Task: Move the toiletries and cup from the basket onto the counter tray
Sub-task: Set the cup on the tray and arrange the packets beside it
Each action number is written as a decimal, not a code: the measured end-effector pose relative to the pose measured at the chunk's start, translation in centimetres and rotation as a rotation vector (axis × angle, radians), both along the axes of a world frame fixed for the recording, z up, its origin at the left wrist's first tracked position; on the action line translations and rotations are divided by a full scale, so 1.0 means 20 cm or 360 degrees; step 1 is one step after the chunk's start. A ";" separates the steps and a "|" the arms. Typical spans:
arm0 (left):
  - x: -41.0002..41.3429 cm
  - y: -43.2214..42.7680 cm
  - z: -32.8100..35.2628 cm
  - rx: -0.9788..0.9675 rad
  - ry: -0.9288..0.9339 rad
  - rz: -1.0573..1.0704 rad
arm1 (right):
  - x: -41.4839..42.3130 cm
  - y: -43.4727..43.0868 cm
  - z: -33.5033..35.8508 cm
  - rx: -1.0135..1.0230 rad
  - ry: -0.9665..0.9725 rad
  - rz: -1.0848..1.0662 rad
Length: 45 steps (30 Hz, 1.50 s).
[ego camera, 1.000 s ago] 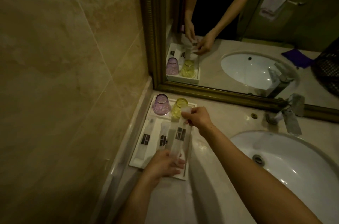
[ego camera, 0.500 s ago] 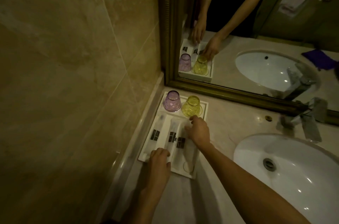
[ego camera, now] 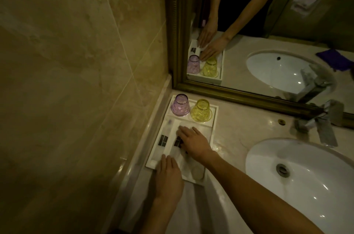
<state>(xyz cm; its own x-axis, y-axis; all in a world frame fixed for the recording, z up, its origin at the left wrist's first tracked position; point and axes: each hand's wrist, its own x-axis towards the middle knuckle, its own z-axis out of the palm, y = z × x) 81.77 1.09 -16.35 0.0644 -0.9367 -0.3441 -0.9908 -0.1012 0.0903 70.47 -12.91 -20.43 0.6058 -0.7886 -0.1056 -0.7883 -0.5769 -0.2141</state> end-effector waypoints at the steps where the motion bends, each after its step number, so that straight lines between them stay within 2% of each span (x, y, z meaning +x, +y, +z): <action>1: 0.00 0.00 0.00 0.0023 -0.0011 -0.0016 | 0.00 -0.01 -0.01 0.0003 0.0011 0.0001; 7: -0.02 0.07 0.01 0.0009 0.0039 -0.0018 | 0.02 -0.04 0.00 0.0044 0.0026 0.0043; 10: -0.02 0.09 0.01 -0.0129 0.0183 -0.0136 | -0.01 -0.06 0.05 0.0030 -0.0172 -0.0035; 12: -0.04 0.09 0.02 -0.0195 0.0350 -0.0275 | -0.09 -0.08 0.08 -0.0087 -0.0380 -0.0246; 14: -0.07 0.09 0.02 -0.0171 0.0420 -0.0376 | -0.20 -0.08 0.09 -0.0158 -0.0463 -0.0350; 17: -0.08 0.11 0.00 -0.0146 0.0391 -0.0358 | -0.29 -0.07 0.08 -0.0177 -0.0370 -0.0204; 21: -0.06 0.11 -0.03 -0.0159 0.0326 -0.0266 | -0.24 -0.03 0.02 0.0025 -0.0036 -0.0157; 26: -0.03 0.09 -0.04 0.0007 0.0271 -0.0149 | -0.19 -0.01 0.02 0.0034 -0.0004 -0.0106; 30: -0.02 0.11 -0.05 -0.0055 0.0336 -0.0117 | -0.26 -0.04 0.07 -0.0172 -0.0193 -0.0330; 32: -0.02 0.11 -0.06 -0.0127 0.0396 -0.0109 | -0.32 -0.05 0.08 -0.0243 -0.0116 -0.0426; 38: -0.05 0.06 -0.02 -0.0209 0.0552 -0.0127 | -0.32 -0.06 0.09 -0.0009 0.0229 -0.0540; 45: -0.06 0.01 -0.02 -0.0146 0.0663 0.0015 | -0.25 -0.13 0.14 0.0198 0.0356 -0.0674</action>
<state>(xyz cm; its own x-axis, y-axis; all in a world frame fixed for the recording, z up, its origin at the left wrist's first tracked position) 80.63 1.24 -16.83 -0.0540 -0.9646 -0.2580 -0.8667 -0.0830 0.4918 65.57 -15.52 -17.59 0.1863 -0.9338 -0.3056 -0.9825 -0.1765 -0.0597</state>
